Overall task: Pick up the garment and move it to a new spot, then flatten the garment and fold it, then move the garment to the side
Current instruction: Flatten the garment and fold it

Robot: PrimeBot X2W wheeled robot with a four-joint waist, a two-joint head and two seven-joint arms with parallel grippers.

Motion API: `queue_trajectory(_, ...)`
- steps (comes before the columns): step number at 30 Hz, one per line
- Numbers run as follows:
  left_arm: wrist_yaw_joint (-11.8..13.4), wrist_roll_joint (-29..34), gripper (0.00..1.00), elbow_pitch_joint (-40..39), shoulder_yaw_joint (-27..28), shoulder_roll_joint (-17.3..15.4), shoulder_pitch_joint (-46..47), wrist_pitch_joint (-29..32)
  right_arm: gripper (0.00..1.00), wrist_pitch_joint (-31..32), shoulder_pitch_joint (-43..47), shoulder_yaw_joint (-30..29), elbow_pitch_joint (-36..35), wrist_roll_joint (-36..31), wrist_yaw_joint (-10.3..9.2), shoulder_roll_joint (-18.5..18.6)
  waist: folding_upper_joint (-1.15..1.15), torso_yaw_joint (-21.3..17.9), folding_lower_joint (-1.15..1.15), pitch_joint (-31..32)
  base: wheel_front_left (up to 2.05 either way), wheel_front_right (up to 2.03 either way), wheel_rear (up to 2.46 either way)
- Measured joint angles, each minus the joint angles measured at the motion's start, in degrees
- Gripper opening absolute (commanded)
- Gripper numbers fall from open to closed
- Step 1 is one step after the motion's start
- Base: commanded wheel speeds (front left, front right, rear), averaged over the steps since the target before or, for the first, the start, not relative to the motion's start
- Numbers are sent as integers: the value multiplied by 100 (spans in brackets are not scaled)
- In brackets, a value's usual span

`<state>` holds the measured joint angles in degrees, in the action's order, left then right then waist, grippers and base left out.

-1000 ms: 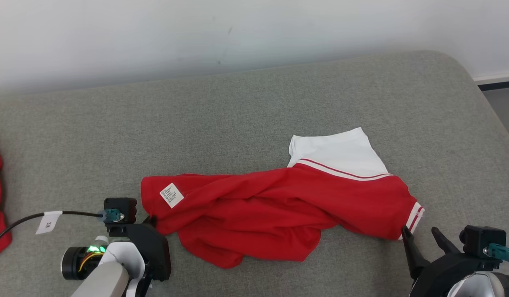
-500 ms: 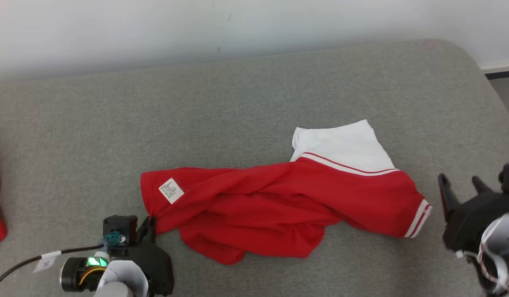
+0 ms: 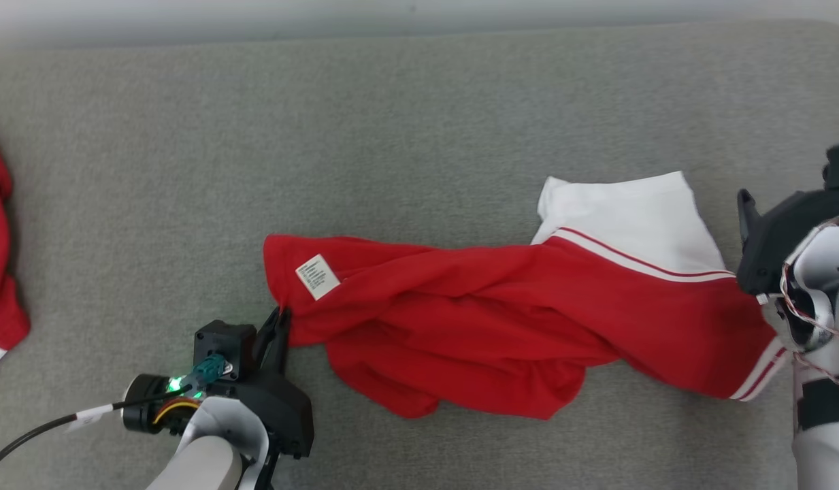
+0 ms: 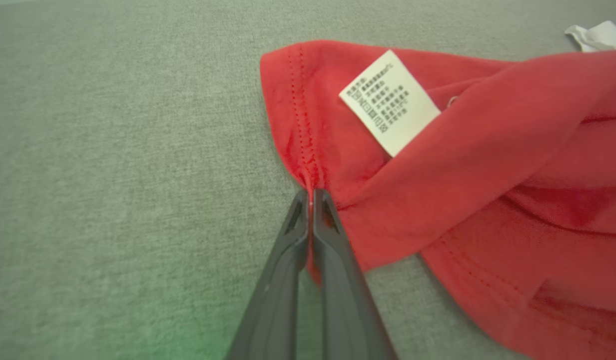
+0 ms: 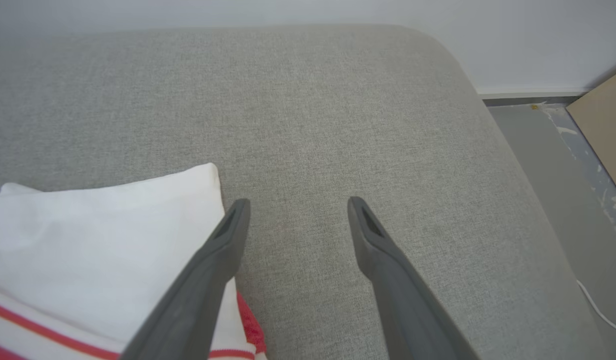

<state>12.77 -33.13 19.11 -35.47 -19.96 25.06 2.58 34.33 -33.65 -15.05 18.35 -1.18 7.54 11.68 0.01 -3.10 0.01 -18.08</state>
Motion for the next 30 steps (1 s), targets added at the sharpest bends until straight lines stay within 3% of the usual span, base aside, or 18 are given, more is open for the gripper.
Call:
queue_trajectory(8,15,92,0,-254,-77,87,192,-54,100,-91,-504,123,849,-153,0,18,0,350,0,-344,0,0,0)
queue_trajectory(19,-11,85,0,-327,-126,107,204,-53,100,5,-899,111,1241,-294,0,49,0,507,0,-463,0,0,0)
queue_trajectory(23,-12,78,0,-334,-129,101,208,-49,85,209,-950,101,1266,-349,0,49,0,508,0,-471,0,0,0)
queue_trajectory(28,-15,46,0,-337,-127,70,209,-48,83,299,-948,86,1190,-392,0,48,0,488,-1,-476,0,0,0)
queue_trajectory(30,-15,36,0,-341,-131,68,210,-48,86,360,-947,97,1174,-400,0,57,0,487,-1,-480,0,0,0)
